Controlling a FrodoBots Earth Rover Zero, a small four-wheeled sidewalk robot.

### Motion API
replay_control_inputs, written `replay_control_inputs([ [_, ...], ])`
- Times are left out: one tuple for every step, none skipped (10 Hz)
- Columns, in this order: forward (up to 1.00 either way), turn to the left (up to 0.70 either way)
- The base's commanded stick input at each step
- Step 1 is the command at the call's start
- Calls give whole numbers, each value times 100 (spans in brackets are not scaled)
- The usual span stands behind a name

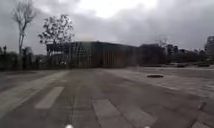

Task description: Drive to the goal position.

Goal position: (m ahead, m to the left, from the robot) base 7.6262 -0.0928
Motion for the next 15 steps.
replay_control_inputs([
  [70,0],
  [70,0],
  [70,0],
  [70,0],
  [70,0],
  [70,-4],
  [70,-14],
  [70,-30],
  [70,-35],
  [70,-20],
  [70,0],
  [70,0],
  [70,0],
  [70,0],
  [70,0],
])
